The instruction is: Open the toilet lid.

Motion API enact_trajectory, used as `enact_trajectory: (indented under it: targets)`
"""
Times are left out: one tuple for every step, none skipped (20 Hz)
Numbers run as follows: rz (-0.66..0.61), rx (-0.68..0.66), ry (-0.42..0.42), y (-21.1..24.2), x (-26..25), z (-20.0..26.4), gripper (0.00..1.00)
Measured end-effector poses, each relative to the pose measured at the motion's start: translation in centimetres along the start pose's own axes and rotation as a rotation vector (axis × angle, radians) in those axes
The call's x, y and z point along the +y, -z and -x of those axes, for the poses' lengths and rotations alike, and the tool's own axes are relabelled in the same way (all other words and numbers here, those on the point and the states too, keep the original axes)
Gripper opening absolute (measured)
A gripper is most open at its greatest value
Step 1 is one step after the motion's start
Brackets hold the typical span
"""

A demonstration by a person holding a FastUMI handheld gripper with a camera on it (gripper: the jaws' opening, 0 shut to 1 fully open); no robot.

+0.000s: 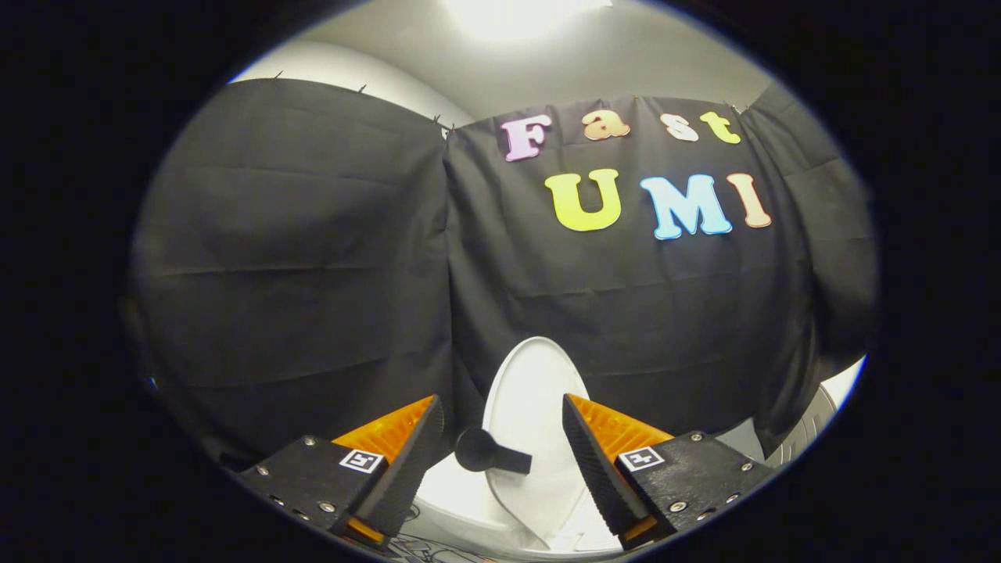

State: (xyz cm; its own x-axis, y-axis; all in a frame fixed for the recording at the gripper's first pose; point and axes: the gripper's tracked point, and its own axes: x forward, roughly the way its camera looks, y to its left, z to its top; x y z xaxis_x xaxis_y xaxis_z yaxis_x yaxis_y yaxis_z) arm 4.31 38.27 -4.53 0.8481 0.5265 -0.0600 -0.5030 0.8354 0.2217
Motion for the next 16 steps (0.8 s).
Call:
enact_trajectory:
  targets:
    - [0.019, -0.012, 0.015, -0.9, -1.6, 0.3, 0.93]
    - [0.045, -0.021, 0.030, -1.6, -3.2, 0.6, 0.93]
    - [0.069, -0.031, 0.054, -2.5, -5.0, 0.7, 0.93]
    - [0.087, -0.031, 0.074, -3.0, -6.9, 1.0, 0.93]
    - [0.098, -0.029, 0.088, -3.4, -8.6, 1.2, 0.93]
    - [0.104, -0.029, 0.104, -3.7, -10.2, 1.5, 0.93]
    - [0.109, -0.026, 0.124, -4.2, -12.0, 2.0, 0.93]
    - [0.115, -0.010, 0.154, -4.3, -14.1, 2.6, 0.93]
    - [0.127, 0.014, 0.181, -4.1, -16.1, 3.3, 0.93]
    - [0.143, 0.030, 0.205, -3.9, -17.7, 4.4, 0.93]
    - [0.149, 0.034, 0.233, -4.0, -19.4, 5.6, 0.94]
    - [0.145, 0.025, 0.258, -4.3, -21.0, 6.6, 0.94]
    - [0.134, 0.014, 0.274, -4.5, -22.3, 7.8, 0.94]
    - [0.127, -0.002, 0.287, -4.8, -23.5, 8.9, 0.93]
    - [0.125, -0.013, 0.309, -5.0, -24.9, 10.3, 0.93]
    - [0.115, -0.018, 0.344, -5.0, -26.7, 11.7, 0.93]
